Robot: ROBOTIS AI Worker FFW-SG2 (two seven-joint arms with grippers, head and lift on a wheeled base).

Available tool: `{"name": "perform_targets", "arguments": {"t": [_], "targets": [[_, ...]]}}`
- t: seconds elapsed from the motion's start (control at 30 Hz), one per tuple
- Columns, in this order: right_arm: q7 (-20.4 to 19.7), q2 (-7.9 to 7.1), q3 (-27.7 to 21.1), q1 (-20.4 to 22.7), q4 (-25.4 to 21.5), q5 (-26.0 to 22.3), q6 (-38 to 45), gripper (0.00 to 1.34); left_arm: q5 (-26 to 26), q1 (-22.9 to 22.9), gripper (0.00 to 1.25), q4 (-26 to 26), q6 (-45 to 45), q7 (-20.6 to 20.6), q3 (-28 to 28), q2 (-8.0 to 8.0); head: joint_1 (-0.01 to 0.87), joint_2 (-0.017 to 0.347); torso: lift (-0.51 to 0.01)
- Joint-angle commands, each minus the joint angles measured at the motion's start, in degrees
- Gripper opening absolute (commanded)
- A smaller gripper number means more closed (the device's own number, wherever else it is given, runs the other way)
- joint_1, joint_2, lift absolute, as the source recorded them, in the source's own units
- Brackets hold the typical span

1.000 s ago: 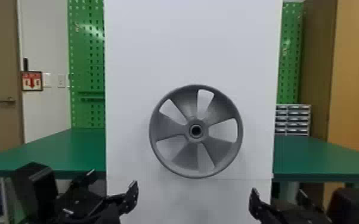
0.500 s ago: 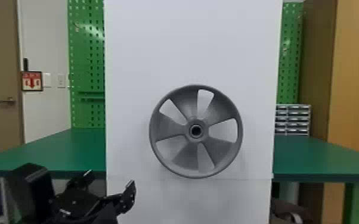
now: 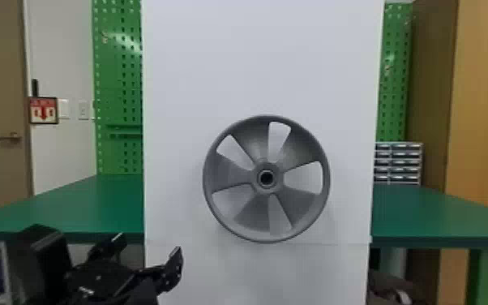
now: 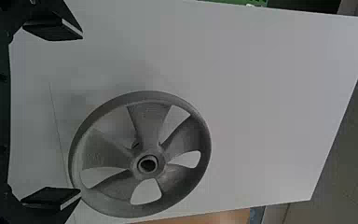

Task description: Hold the wheel and insert it

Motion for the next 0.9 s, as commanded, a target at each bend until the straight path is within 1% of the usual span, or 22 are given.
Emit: {"name": "perform_targets", "arguments": {"t": [0.0,0.5,0.87], "targets": [[0.0,-0.23,0.4,0.0,0.8,0.0,-0.1,1.18,-0.1,0.0,1.15,0.0,-0.1,0.0,0.0,-0.01,0.097,0.015,-0.442],[0.0,-0.32,0.4,-0.4,1.3,-0.9,-0.1,1.18,-0.2,-0.1,1.15,0.0,-0.1,0.0,-0.1,-0.01,0.097,0.015,-0.442],[0.0,-0.58,0.8,-1.1,1.3,0.0,-0.1,1.18,-0.3,-0.1,1.15,0.0,-0.1,0.0,0.0,-0.01,0.097,0.015,-0.442]]}}
